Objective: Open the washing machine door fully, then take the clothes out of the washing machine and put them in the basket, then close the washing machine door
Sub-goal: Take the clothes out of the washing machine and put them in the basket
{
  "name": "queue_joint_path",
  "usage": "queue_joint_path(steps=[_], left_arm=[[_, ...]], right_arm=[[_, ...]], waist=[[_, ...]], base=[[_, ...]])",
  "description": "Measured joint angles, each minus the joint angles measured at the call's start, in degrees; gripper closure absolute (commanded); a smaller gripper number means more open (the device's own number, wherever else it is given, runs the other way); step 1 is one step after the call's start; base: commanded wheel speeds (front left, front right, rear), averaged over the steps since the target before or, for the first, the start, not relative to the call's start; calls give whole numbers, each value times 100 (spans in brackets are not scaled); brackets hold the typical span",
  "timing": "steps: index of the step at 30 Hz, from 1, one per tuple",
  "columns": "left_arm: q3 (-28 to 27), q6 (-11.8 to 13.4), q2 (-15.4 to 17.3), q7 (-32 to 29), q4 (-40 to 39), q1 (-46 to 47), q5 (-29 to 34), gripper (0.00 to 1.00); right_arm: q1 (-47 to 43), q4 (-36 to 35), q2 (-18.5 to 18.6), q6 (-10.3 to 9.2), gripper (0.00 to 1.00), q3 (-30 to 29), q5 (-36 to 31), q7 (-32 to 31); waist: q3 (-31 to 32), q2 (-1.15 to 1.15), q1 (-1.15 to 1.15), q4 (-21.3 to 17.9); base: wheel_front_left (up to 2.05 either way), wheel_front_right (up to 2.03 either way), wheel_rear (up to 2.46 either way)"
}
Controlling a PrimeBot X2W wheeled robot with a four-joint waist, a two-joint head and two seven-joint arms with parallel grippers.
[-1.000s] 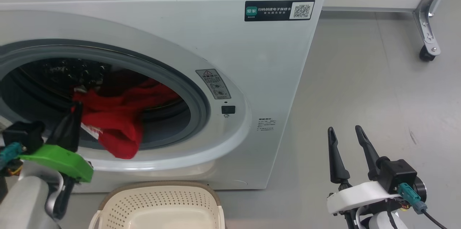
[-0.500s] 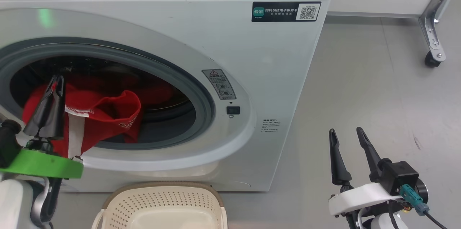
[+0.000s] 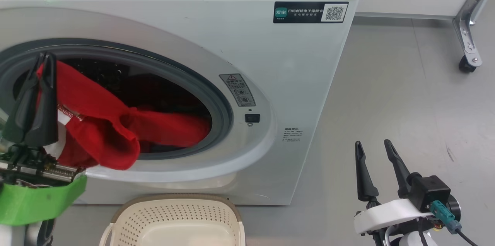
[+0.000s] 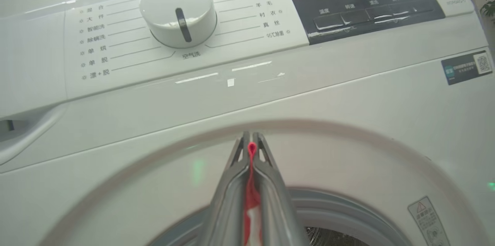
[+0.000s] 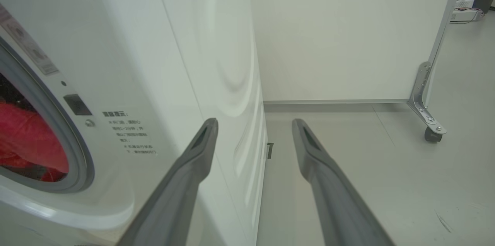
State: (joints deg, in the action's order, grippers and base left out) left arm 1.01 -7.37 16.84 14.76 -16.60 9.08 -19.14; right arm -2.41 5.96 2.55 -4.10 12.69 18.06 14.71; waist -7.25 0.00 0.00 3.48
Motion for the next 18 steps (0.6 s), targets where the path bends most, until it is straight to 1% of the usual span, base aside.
queue_joint_path(steps=[2,6,8,12,18], left_arm=[[4,0,-23,1,-90,-99,12,100],[236,0,-15,0,-5,-538,-35,100],[494,0,5,0,338,-826,-201,100],[958,-1,202,-7,922,-1478,-389,100],[1371,-1,409,-7,1535,-1555,-563,100]], right_arm=[[1,1,0,1,0,1,0,0],[1,16,1,18,0,11,0,0],[1,29,-1,19,0,21,0,0],[4,33,-1,51,0,68,-1,0],[12,34,2,52,0,129,-3,0]], waist=[[-5,0,0,1],[-16,0,0,-9],[-20,0,0,-21],[-57,0,0,-60],[-164,0,0,-133]], base=[[0,0,0],[0,0,0],[0,0,0],[0,0,0],[0,0,0]])
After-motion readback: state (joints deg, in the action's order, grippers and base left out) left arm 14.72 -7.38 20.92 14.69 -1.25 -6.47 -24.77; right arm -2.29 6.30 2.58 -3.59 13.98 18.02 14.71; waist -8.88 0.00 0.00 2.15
